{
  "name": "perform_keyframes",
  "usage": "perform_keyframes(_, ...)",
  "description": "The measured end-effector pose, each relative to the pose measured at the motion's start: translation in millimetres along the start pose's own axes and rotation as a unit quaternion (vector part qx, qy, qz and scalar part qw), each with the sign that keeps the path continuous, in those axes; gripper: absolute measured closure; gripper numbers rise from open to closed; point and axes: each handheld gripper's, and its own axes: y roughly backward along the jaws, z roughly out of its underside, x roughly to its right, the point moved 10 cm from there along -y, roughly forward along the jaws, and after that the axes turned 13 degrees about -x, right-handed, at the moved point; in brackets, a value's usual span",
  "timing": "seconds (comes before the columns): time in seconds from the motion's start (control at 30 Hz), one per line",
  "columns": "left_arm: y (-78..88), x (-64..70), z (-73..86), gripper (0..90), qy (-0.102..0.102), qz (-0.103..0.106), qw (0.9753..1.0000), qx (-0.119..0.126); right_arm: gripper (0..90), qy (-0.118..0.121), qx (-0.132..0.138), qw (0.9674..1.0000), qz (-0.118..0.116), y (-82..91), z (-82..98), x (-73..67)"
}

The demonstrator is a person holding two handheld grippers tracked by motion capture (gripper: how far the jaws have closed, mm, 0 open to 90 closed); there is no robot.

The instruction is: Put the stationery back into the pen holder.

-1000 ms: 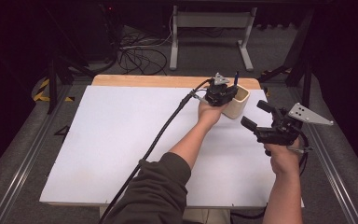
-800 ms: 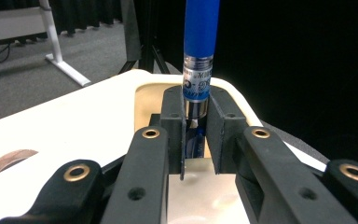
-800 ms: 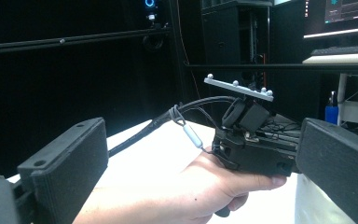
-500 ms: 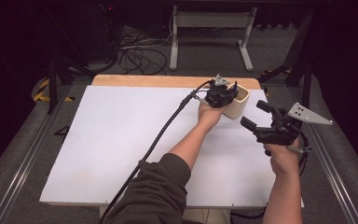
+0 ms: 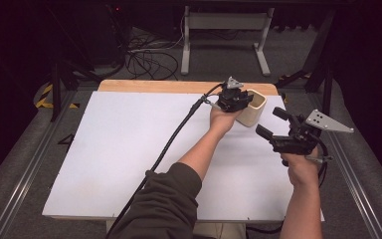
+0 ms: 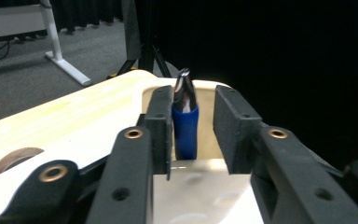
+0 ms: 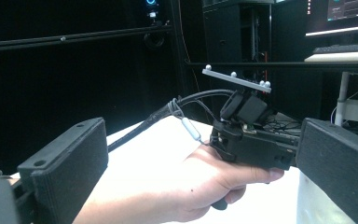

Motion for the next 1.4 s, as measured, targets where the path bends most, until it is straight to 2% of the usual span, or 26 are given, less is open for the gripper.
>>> perform_keyframes(0.1, 3.8, 0.3, -1.0, 65.3, -0.005, -0.001, 1.0000, -0.002, 2.9, 0.000, 0.000, 1.0000, 0.000, -0.6, 0.0, -0.2)
perform_keyframes(0.23, 7.1, 0.0, -0.7, 55.1, -0.008, -0.002, 0.9999, -0.007, 2.9, 0.001, -0.002, 1.0000, 0.001, -1.5, 0.4, -0.2)
perform_keyframes(0.37, 10.4, 0.7, 0.4, 50.4, -0.015, -0.006, 0.9998, -0.014, 2.9, 0.002, -0.004, 1.0000, 0.002, -2.5, 0.6, -0.7)
perform_keyframes(0.43, 12.7, 0.5, -1.5, 48.9, -0.018, -0.004, 0.9998, -0.010, 2.9, 0.002, -0.005, 1.0000, 0.002, -3.2, 0.9, -1.1)
perform_keyframes(0.6, 20.2, -0.2, -7.3, 43.9, -0.011, -0.004, 0.9999, 0.000, 2.9, 0.002, -0.006, 1.0000, 0.001, -4.1, 0.9, -1.3)
perform_keyframes(0.8, 31.6, -1.1, -12.3, 38.1, -0.020, -0.010, 0.9996, 0.014, 2.9, 0.003, -0.008, 1.0000, 0.002, -5.1, 1.5, -0.7)
perform_keyframes(0.87, 35.2, -0.5, -12.8, 35.9, -0.018, -0.008, 0.9996, 0.019, 2.9, 0.004, -0.009, 0.9999, 0.002, -5.7, 1.8, -1.1)
perform_keyframes(1.4, 69.2, 3.4, -10.7, 24.9, -0.044, -0.005, 0.9984, 0.036, 2.9, 0.008, -0.016, 0.9998, 0.002, -11.2, 3.1, -4.9)
